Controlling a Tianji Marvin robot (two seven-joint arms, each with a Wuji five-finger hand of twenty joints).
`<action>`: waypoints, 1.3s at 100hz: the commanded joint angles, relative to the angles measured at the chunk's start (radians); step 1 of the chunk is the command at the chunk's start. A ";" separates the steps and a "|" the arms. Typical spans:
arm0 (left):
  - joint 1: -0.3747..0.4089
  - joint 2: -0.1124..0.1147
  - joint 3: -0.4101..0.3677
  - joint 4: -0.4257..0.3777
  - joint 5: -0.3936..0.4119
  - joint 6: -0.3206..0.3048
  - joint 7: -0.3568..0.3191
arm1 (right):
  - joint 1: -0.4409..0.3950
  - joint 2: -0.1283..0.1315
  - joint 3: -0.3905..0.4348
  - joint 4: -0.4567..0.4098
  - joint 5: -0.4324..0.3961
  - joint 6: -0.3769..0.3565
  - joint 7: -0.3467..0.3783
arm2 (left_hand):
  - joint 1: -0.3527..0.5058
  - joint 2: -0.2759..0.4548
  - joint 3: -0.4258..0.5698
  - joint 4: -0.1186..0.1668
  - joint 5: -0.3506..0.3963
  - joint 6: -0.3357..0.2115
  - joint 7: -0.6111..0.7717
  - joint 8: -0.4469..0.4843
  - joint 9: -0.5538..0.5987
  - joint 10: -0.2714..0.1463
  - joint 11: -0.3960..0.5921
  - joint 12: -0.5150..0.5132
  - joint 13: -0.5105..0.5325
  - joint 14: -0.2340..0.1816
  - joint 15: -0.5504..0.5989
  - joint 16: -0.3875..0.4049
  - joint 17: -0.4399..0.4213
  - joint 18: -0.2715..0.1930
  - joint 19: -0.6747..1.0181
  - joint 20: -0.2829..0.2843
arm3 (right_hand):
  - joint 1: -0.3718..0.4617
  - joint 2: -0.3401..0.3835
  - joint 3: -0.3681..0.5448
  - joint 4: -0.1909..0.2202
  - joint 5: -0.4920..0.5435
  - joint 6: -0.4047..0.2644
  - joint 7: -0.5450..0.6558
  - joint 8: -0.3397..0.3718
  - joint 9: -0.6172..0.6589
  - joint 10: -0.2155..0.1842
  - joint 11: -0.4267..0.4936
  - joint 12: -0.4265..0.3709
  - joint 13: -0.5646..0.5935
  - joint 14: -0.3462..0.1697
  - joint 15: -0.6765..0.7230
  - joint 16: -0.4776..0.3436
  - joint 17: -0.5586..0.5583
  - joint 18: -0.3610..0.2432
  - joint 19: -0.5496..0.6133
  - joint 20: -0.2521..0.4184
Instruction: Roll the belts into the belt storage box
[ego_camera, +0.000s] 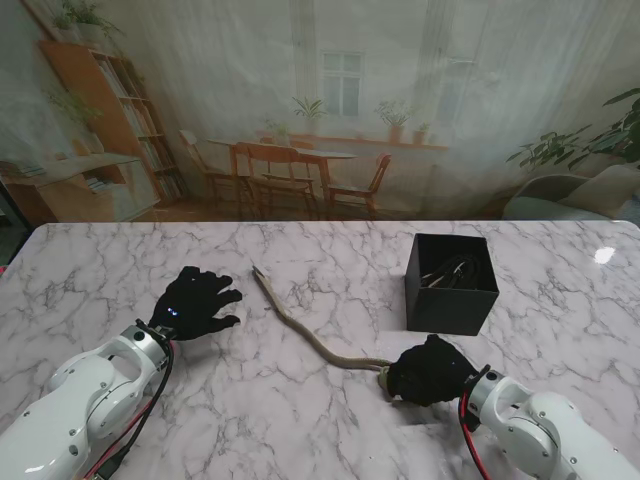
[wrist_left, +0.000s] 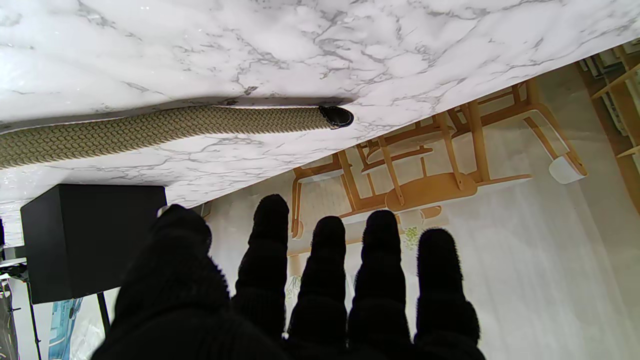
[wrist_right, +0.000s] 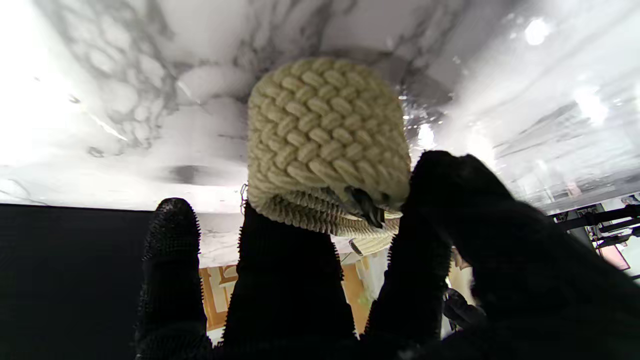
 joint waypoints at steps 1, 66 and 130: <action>0.000 -0.002 0.001 0.001 0.000 0.002 -0.014 | -0.026 0.004 -0.011 0.027 -0.005 -0.004 0.025 | 0.007 0.056 -0.024 0.002 -0.011 0.018 -0.008 -0.009 0.023 0.010 0.010 0.010 0.017 0.025 0.010 0.013 -0.007 0.038 -0.016 0.012 | -0.002 -0.034 -0.003 0.009 0.055 0.019 0.058 0.012 -0.070 -0.054 -0.006 -0.017 -0.105 0.044 -0.278 -0.133 -0.018 -0.021 0.019 0.019; 0.003 -0.003 -0.002 -0.002 -0.001 0.003 -0.020 | -0.014 0.016 -0.034 0.048 -0.128 0.017 -0.059 | 0.002 0.057 -0.025 0.002 -0.010 0.021 -0.008 -0.009 0.036 0.009 0.014 0.012 0.034 0.025 0.017 0.018 -0.004 0.043 -0.013 0.013 | 0.265 -0.059 0.087 0.007 -0.061 -0.034 -0.219 0.130 0.113 -0.074 0.166 0.175 0.119 0.027 0.035 0.009 0.217 -0.129 0.260 0.085; 0.003 -0.002 -0.003 -0.002 0.001 0.003 -0.019 | -0.042 0.009 0.013 -0.015 0.008 0.012 0.111 | 0.002 0.058 -0.024 0.002 -0.002 0.020 -0.004 -0.008 0.042 0.007 0.015 0.014 0.040 0.024 0.018 0.021 -0.004 0.044 -0.013 0.014 | -0.223 0.060 -0.076 0.144 -0.074 0.358 -0.224 0.267 -0.250 0.018 0.101 -0.005 -0.043 0.052 -0.143 -0.067 0.142 -0.147 0.185 0.059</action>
